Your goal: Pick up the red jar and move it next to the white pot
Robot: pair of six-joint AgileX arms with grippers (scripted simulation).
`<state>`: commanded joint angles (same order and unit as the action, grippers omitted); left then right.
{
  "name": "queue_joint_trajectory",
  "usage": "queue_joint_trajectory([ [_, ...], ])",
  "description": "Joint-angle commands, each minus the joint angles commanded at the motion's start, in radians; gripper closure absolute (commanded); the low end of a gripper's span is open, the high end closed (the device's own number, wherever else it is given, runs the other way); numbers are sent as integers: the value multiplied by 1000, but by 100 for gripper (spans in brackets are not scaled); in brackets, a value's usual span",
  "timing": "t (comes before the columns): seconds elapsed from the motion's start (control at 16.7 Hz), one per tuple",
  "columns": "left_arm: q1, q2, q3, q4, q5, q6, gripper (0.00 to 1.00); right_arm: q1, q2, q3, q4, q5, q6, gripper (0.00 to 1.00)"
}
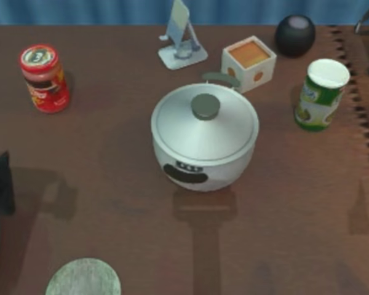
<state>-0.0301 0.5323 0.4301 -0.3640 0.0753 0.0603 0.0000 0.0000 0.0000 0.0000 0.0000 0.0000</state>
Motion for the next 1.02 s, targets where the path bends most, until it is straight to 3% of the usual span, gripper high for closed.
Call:
queue_joint_trajectory([
  [0.54,-24,830,784,-467,47,79,0,0,0,0,0,0,0,0],
  [1.02,-23,1520,1562,-805,30,145,0,0,0,0,0,0,0,0],
])
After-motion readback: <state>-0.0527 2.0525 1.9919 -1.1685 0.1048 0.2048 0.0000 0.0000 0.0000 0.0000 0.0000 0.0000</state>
